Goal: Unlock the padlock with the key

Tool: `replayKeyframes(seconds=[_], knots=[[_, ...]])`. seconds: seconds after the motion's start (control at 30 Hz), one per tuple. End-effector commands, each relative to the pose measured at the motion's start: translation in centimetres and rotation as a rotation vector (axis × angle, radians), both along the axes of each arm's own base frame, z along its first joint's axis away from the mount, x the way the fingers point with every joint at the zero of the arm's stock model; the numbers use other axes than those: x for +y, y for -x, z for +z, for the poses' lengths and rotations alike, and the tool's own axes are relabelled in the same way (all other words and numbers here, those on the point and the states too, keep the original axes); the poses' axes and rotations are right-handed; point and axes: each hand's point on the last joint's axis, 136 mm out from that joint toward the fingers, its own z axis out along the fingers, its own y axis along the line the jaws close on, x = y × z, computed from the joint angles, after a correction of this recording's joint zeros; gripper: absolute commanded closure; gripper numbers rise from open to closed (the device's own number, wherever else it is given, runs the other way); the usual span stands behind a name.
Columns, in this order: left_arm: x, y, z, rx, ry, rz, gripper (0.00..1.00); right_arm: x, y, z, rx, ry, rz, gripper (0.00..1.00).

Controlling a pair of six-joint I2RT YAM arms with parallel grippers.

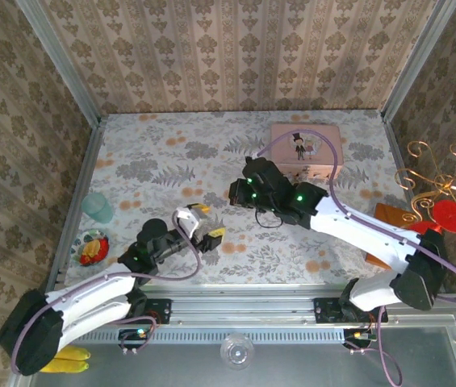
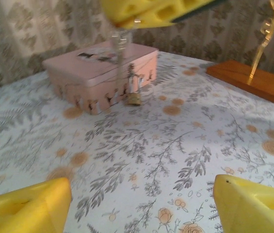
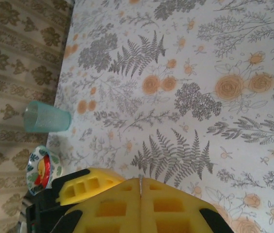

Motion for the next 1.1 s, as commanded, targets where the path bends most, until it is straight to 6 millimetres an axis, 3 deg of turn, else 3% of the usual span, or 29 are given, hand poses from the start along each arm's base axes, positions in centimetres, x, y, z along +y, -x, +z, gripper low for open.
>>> replayKeyframes(seconds=[0.0, 0.33, 0.53, 1.07], knots=[[-2.0, 0.6, 2.7, -0.239, -0.038, -0.108, 0.24, 0.1, 1.4, 1.1, -0.03, -0.035, 0.062, 1.0], [-4.2, -0.9, 4.2, -0.28, -0.02, -0.147, 0.37, -1.2, 4.0, 0.5, -0.074, -0.038, 0.117, 1.0], [-5.6, 0.5, 4.7, -0.248, 0.017, -0.272, 0.5, -1.1, 4.1, 0.1, -0.077, -0.045, 0.116, 1.0], [-5.4, 0.6, 4.7, -0.208, 0.029, -0.273, 0.77, -1.0, 4.1, 0.2, -0.087, -0.06, 0.108, 1.0]])
